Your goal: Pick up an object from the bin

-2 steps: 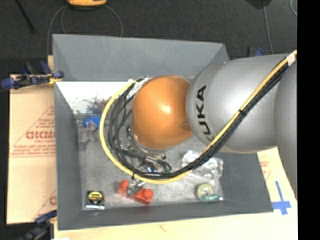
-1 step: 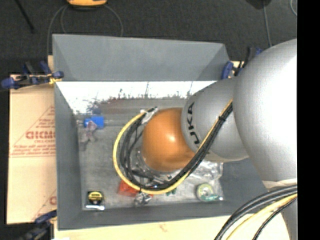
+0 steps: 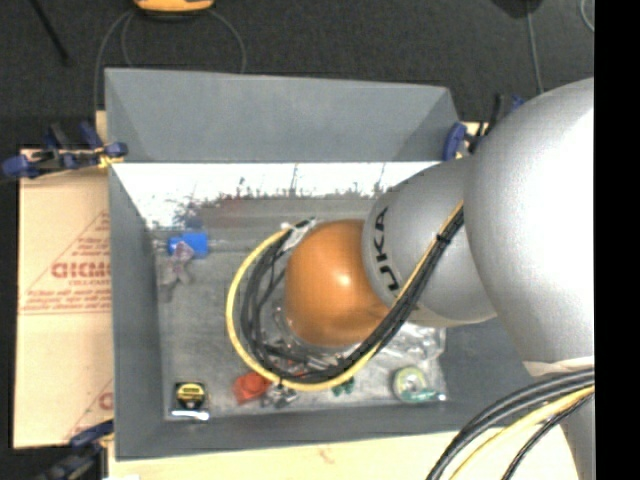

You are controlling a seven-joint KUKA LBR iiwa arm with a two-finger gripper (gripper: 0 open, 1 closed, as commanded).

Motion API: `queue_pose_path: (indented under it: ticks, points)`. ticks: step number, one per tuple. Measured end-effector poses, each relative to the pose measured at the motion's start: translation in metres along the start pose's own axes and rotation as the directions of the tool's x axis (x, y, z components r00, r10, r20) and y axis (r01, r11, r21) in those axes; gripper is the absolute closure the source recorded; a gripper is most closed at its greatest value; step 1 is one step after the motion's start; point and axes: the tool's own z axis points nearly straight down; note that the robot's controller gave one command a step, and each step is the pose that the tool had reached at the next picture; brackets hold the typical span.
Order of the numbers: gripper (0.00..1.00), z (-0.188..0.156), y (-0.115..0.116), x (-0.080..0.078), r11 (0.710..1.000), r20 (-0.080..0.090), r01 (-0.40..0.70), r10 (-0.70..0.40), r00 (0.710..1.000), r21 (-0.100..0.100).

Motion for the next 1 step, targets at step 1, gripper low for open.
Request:
queue_pose_path:
  ticks: [1]
  points:
    - [1.00,-0.1331,0.0083,-0.0074,1.000,0.006,0.014,-0.014,1.000,0.004]
